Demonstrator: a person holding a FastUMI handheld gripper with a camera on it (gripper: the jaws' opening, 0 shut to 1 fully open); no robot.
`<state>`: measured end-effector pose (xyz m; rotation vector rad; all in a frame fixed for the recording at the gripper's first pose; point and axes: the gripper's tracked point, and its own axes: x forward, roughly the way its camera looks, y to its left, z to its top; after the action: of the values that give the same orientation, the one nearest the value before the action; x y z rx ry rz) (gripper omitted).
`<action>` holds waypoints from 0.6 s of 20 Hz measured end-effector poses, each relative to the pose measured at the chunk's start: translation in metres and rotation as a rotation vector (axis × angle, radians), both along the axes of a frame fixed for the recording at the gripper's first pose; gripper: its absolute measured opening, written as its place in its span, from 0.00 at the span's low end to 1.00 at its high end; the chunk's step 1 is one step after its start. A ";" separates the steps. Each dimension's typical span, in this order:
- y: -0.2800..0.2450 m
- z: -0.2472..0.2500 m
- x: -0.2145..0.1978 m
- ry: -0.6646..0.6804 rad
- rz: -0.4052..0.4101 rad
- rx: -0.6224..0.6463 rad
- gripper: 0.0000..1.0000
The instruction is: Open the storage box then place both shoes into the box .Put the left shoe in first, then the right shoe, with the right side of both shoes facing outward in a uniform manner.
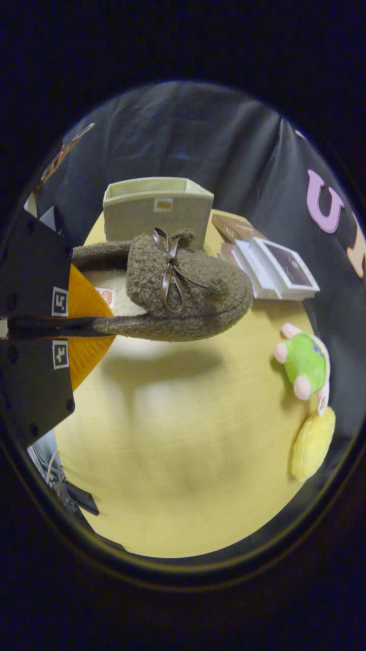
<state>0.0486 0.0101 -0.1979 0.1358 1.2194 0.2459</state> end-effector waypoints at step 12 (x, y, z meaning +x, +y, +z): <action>0.204 0.073 -0.042 0.022 0.158 0.343 0.03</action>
<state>0.0064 0.2144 -0.1252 0.3411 1.2030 0.5925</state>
